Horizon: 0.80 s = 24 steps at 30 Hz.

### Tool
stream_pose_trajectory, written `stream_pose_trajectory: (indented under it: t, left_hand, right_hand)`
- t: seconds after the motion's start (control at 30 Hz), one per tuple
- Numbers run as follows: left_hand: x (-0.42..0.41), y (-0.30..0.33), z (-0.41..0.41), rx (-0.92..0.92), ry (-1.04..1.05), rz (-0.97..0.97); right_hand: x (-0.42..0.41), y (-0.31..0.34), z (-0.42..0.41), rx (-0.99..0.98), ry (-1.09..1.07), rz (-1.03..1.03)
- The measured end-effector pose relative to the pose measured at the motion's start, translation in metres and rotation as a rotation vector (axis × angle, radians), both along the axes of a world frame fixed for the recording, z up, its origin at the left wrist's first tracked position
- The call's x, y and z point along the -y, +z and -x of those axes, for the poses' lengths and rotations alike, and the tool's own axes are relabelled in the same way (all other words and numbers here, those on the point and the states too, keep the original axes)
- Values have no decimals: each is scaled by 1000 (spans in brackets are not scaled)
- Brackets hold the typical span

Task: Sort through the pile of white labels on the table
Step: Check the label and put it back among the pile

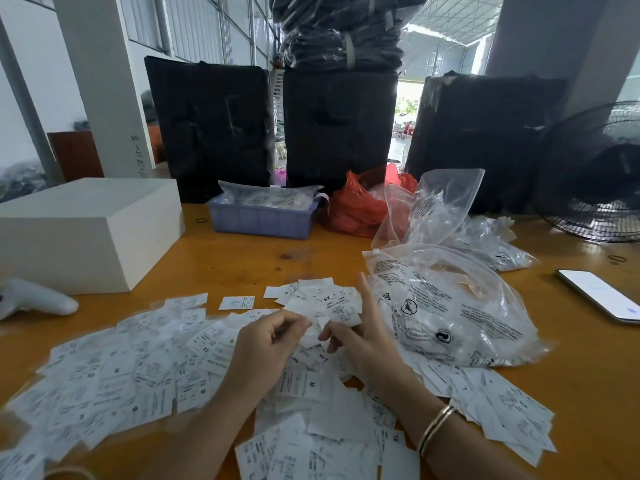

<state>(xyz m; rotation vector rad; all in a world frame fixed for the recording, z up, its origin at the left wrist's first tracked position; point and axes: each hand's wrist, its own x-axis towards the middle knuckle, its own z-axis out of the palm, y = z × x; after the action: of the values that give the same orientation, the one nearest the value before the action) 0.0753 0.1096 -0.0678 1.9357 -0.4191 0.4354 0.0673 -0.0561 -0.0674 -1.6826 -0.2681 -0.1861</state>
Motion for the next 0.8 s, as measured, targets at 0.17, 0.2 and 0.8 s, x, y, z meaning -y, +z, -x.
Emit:
stream_pose_trajectory:
  t: [0.17, 0.2, 0.8]
  left_hand:
    - [-1, 1, -1, -62, -16, 83]
    - [-2, 1, -1, -76, -11, 102]
    - [-1, 5, -1, -103, 31, 103]
  right_hand:
    - [-1, 3, 3, 44, 30, -108]
    - [-2, 4, 4, 41, 18, -123]
    - [2, 5, 4, 57, -26, -114]
